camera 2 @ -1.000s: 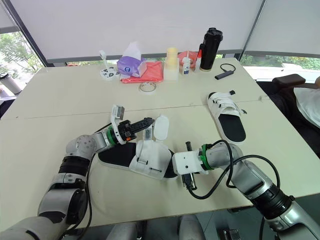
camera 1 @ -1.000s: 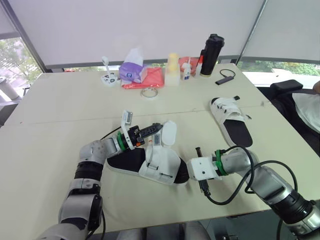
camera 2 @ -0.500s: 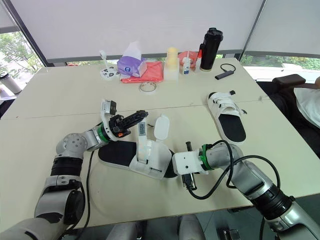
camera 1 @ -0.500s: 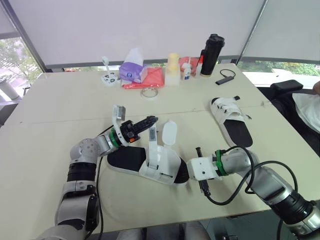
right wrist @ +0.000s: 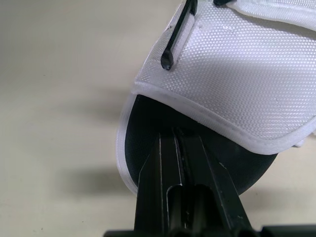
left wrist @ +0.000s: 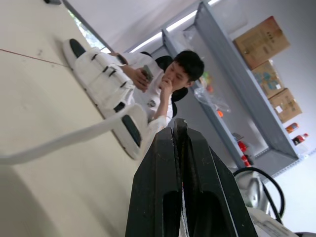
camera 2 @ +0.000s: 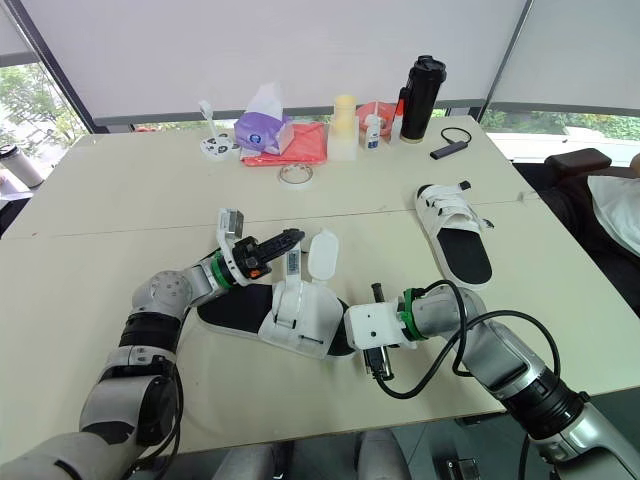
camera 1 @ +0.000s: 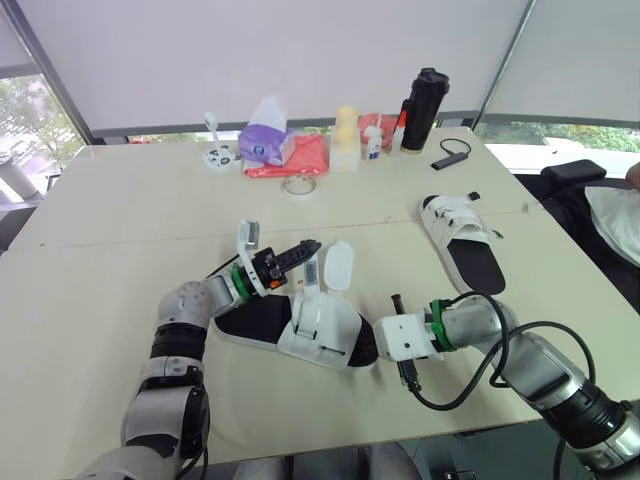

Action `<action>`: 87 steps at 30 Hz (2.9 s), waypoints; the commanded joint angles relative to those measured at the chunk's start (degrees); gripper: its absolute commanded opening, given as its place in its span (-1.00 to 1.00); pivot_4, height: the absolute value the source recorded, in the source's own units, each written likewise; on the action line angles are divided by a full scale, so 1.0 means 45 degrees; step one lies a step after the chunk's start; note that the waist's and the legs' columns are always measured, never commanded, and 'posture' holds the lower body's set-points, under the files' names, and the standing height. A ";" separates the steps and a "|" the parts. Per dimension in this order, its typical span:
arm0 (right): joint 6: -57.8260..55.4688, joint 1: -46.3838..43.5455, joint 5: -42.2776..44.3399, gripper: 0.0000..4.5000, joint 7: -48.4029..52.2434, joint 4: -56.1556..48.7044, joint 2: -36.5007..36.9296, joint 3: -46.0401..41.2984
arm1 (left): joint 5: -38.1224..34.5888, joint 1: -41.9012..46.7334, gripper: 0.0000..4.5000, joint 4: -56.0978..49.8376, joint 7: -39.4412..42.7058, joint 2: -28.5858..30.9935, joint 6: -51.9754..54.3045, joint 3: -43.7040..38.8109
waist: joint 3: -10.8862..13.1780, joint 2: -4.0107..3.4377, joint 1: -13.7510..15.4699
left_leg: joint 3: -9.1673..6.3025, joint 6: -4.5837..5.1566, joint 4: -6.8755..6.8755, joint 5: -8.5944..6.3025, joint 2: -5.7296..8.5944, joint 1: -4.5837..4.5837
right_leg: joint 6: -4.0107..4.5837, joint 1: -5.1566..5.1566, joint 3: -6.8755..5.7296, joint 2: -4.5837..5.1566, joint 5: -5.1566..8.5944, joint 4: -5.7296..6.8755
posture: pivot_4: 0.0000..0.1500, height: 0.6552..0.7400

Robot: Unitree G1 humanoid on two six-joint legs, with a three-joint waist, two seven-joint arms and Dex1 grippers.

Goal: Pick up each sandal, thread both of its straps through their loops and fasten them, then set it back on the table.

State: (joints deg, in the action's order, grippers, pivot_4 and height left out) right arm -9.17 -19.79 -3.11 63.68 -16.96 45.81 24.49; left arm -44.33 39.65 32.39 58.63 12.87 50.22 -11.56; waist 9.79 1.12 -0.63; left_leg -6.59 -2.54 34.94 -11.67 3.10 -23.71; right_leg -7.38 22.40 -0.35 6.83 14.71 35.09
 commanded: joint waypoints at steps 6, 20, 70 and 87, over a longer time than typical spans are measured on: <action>-0.0858 0.0427 -0.1101 -1.00 -0.0194 0.0884 0.0196 0.0458 | 0.0841 0.0360 -0.98 0.1307 0.0100 0.0070 -0.0557 0.0059 | -0.0003 -0.0005 -0.0003 | -0.0002 0.0000 -0.0001 0.0000 0.0000 0.0000 | -0.0001 0.0000 -0.0002 0.0000 0.0000 -0.0002 | 1.00 1.00; -0.0748 0.0340 -0.1109 -1.00 -0.0223 0.1003 0.0175 0.0562 | 0.1336 -0.0880 0.27 0.0402 0.0074 0.0578 0.0364 0.0346 | -0.0025 -0.0033 -0.0043 | 0.0008 -0.0002 -0.0048 -0.0001 -0.0005 0.0050 | -0.0003 -0.0011 -0.0001 0.0007 0.0002 -0.0011 | 1.00 1.00; -0.0779 0.0180 -0.1144 -1.00 -0.0294 0.1130 0.0143 0.0548 | 0.2811 -0.1526 -0.99 -0.5002 0.4448 0.3716 -0.2172 0.4558 | 0.0014 0.0053 0.0009 | 0.0044 -0.0003 -0.0185 -0.0001 -0.0111 0.0032 | 0.0093 0.0049 -0.0027 -0.0003 -0.0054 -0.0215 | 1.00 1.00; -0.0825 0.0301 -0.1166 -1.00 -0.0401 0.1000 0.0188 0.0574 | 0.2608 -0.1105 -0.99 -0.3417 0.2939 0.3453 -0.2373 0.2626 | 0.0007 0.0051 0.0008 | 0.0048 -0.0002 -0.0180 -0.0001 -0.0131 0.0044 | 0.0096 0.0026 -0.0060 -0.0002 -0.0056 -0.0223 | 1.00 1.00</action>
State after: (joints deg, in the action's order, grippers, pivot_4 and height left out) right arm -9.46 -20.15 -3.81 61.96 -17.34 45.70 25.48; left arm -30.29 34.25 18.59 73.55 27.04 37.10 4.26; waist 9.82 1.35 -0.60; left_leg -6.38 -2.55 34.13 -11.68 2.49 -23.51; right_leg -6.95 22.53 -0.63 6.82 14.46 34.09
